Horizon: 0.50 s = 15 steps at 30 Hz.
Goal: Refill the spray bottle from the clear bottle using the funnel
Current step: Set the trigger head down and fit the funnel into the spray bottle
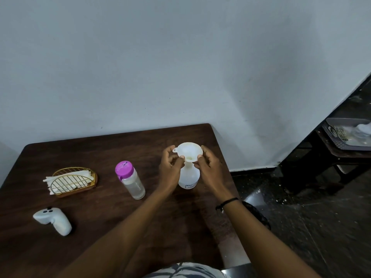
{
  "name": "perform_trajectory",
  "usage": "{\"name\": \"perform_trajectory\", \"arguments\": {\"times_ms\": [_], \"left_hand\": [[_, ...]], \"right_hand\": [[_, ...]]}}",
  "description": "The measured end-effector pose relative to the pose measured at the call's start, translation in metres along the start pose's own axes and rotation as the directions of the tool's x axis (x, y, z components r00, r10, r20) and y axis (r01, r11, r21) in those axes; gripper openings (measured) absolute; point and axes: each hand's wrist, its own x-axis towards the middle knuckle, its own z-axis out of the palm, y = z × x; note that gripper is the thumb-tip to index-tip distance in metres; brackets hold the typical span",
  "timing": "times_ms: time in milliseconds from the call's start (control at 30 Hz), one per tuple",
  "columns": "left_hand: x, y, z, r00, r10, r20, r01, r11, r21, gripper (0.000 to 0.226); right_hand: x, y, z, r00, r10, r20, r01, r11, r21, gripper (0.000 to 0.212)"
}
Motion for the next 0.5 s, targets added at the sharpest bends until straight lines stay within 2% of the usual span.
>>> {"name": "perform_trajectory", "arguments": {"times_ms": [267, 400, 500], "left_hand": [[-0.004, -0.007, -0.001, 1.000, 0.022, 0.021, -0.022, 1.000, 0.015, 0.042], [-0.003, -0.009, -0.001, 1.000, 0.014, 0.020, -0.014, 1.000, 0.026, 0.043], [-0.003, -0.010, -0.002, 0.999, 0.034, -0.008, -0.034, 0.999, 0.042, 0.039]], "right_hand": [[-0.001, 0.009, 0.007, 1.000, 0.004, -0.025, -0.004, 1.000, 0.017, 0.046], [-0.001, 0.013, 0.006, 0.999, 0.030, -0.038, -0.031, 1.000, -0.003, 0.055], [-0.008, 0.004, -0.002, 0.997, -0.050, -0.059, 0.043, 0.992, -0.120, 0.045]]}}
